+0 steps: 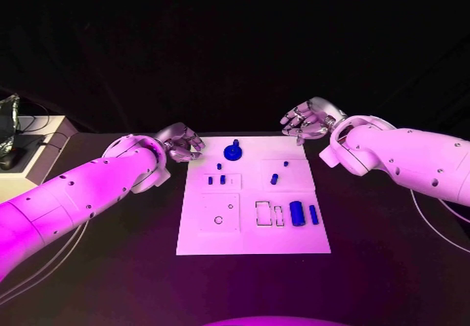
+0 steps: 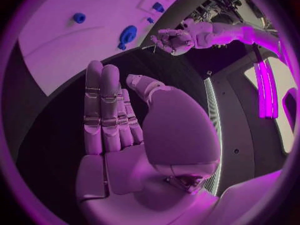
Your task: Assemble the parts on the task board
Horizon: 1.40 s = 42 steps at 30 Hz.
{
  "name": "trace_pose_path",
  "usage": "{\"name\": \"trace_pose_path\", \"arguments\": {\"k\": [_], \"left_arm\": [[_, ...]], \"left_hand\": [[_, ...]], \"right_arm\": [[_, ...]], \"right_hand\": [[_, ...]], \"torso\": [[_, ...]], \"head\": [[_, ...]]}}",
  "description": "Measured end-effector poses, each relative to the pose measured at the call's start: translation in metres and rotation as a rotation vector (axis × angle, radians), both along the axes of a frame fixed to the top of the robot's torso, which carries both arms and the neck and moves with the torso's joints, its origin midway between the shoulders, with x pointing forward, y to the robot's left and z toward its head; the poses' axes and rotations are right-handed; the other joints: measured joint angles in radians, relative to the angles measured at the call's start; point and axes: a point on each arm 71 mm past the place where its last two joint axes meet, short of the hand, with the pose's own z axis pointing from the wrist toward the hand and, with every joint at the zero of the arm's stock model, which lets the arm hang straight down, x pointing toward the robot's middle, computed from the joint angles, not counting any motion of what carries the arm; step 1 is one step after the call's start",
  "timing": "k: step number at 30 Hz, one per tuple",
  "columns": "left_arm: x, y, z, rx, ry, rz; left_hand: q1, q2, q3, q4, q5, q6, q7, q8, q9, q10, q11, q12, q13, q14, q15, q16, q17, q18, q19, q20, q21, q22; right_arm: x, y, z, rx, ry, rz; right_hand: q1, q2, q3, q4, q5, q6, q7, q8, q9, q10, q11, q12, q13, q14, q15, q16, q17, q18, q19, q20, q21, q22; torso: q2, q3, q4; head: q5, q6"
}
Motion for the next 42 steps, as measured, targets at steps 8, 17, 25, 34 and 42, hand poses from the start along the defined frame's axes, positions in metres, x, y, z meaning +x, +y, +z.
{"name": "trace_pose_path", "arguments": {"k": [8, 17, 25, 34, 42], "left_arm": [[-0.015, 0.037, -0.011, -0.343, 0.116, 0.065], [-0.044, 0.054, -0.018, -0.772, 0.202, 0.038], [-0.056, 0.052, -0.017, -0.909, 0.218, 0.001], [-0.059, 0.051, -0.013, -0.966, 0.206, -0.015], [-0.06, 0.051, -0.012, -0.986, 0.202, -0.018]], "left_hand": [[0.017, 0.033, 0.002, -0.013, 0.0, 0.014, 0.01, 0.04, 0.017, 0.012, -0.011, 0.075, 0.026, -0.14, -0.015, -0.148, -0.256, 0.04, -0.138, -0.021, -0.128, -0.141], [-0.015, 0.024, -0.063, 0.024, 0.0, 0.007, 0.003, 0.083, 0.039, 0.004, -0.016, 0.103, 0.026, -0.196, -0.013, -0.235, -0.311, 0.04, -0.166, -0.012, -0.23, -0.209], [-0.015, 0.024, -0.071, 0.032, 0.0, 0.007, 0.003, 0.087, 0.04, 0.011, -0.016, 0.103, 0.023, -0.198, -0.014, -0.243, -0.316, 0.04, -0.166, -0.012, -0.248, -0.223], [-0.015, 0.024, -0.077, 0.032, 0.0, 0.007, 0.003, 0.087, 0.041, 0.011, -0.016, 0.103, 0.021, -0.198, -0.014, -0.247, -0.317, 0.04, -0.166, -0.012, -0.252, -0.227], [-0.015, 0.024, -0.077, 0.032, 0.0, 0.007, 0.003, 0.092, 0.041, 0.011, -0.016, 0.103, 0.021, -0.198, -0.014, -0.247, -0.318, 0.04, -0.166, -0.012, -0.256, -0.23]], "right_arm": [[-0.011, -0.006, -0.013, -0.255, -0.043, 0.069], [-0.027, 0.003, -0.033, -0.559, -0.119, 0.133], [-0.035, 0.013, -0.044, -0.688, -0.155, 0.154], [-0.038, 0.025, -0.054, -0.742, -0.156, 0.173], [-0.036, 0.028, -0.054, -0.759, -0.167, 0.168]], "right_hand": [[0.004, -0.004, 0.043, -0.021, -0.036, 0.027, -0.009, -0.023, 0.014, 0.054, -0.016, -0.061, 0.005, 0.0, -0.007, 0.472, 0.316, -0.042, 0.062, -0.003, 0.475, 0.437], [-0.02, -0.038, 0.041, -0.005, -0.072, 0.026, -0.009, -0.034, 0.019, -0.01, 0.001, -0.077, 0.002, 0.0, -0.007, 0.625, 0.414, -0.063, 0.085, 0.008, 0.617, 0.573], [-0.021, -0.053, 0.017, 0.015, -0.087, -0.002, -0.006, -0.059, 0.015, -0.036, -0.001, -0.077, 0.007, -0.004, -0.003, 0.72, 0.477, -0.078, 0.107, 0.015, 0.71, 0.66], [-0.021, -0.053, 0.011, 0.019, -0.086, -0.007, -0.004, -0.063, 0.011, -0.04, 0.002, -0.076, 0.009, 0.0, 0.0, 0.742, 0.488, -0.078, 0.11, 0.018, 0.729, 0.68], [-0.008, -0.039, 0.022, 0.03, -0.115, 0.013, -0.002, -0.063, 0.008, -0.034, 0.008, -0.073, 0.012, 0.0, 0.0, 0.769, 0.495, -0.078, 0.118, 0.018, 0.754, 0.704]], "torso": [[0.001, 0.0003, 0.0006], [0.0, -0.0004, 0.0017], [-0.001, -0.0025, 0.0016], [0.001, -0.0024, 0.0], [0.002, -0.0017, 0.0016]], "head": [[-0.04, 0.017], [-0.07, 0.026], [-0.072, 0.024], [-0.067, 0.024], [-0.069, 0.022]]}}
